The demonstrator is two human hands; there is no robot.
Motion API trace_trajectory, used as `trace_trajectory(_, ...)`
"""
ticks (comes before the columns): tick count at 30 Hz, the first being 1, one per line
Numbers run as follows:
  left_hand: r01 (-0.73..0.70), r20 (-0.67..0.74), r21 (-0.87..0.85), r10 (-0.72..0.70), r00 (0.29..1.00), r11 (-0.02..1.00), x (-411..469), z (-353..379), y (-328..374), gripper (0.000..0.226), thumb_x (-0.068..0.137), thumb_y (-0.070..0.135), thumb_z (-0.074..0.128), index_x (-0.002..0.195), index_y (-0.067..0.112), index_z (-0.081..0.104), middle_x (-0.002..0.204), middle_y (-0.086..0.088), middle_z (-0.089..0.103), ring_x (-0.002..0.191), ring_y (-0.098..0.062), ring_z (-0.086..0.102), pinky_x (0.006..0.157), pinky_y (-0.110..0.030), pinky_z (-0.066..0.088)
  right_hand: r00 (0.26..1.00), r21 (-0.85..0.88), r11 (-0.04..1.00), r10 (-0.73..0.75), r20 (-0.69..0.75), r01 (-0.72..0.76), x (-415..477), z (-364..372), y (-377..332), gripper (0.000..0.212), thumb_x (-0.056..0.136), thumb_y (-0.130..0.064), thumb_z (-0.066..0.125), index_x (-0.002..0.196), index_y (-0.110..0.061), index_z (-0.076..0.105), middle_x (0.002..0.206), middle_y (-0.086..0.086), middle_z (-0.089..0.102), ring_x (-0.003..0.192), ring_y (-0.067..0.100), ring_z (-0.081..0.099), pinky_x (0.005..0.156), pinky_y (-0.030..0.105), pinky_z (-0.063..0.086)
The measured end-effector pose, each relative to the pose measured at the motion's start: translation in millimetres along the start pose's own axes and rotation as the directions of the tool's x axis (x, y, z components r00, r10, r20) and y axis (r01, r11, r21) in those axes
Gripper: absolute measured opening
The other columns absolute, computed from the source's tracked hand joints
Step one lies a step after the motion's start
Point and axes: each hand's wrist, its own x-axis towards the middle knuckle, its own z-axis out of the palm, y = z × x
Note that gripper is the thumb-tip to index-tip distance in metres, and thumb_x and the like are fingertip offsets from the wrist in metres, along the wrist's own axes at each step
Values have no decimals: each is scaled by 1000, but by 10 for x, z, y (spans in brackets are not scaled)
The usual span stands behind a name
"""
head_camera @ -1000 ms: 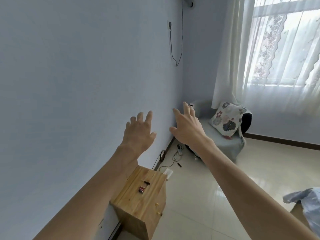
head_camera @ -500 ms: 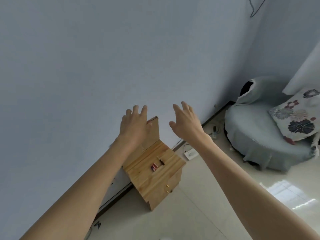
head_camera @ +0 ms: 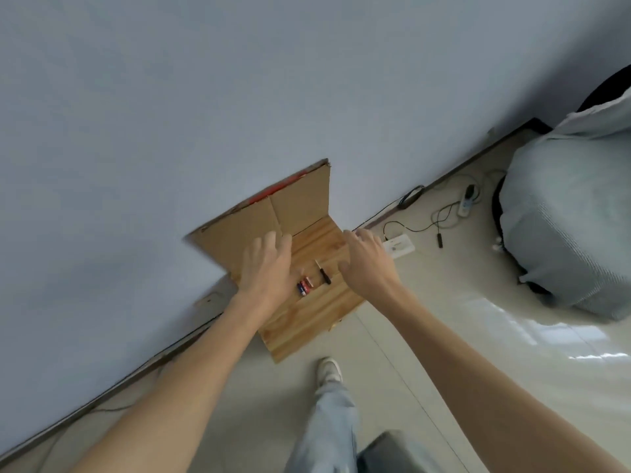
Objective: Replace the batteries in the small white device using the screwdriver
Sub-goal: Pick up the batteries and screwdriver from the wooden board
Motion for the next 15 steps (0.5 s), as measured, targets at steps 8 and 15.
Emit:
trace_trajectory(8, 206, 242, -221, -151, 958, 953, 607, 1534, -106, 92, 96, 58, 68, 168, 22, 23, 174, -6, 24, 158, -37, 26, 125, -58, 36, 978, -24, 1000, -7, 207, 12, 810, 1149, 712, 51, 102, -16, 56, 151, -14, 41, 139, 14, 49, 131, 34, 47, 96, 49, 56)
trace_trajectory(15, 231, 232, -276, -169, 958, 933, 889, 2849, -291, 96, 96, 68, 60, 169, 30, 12, 175, 5, 15, 160, -36, 20, 124, -64, 33, 966, -58, 993, -89, 244, 106, 1420, 2105, 1191, 50, 103, -22, 57, 150, -19, 40, 128, 9, 51, 118, 31, 54, 67, 38, 50)
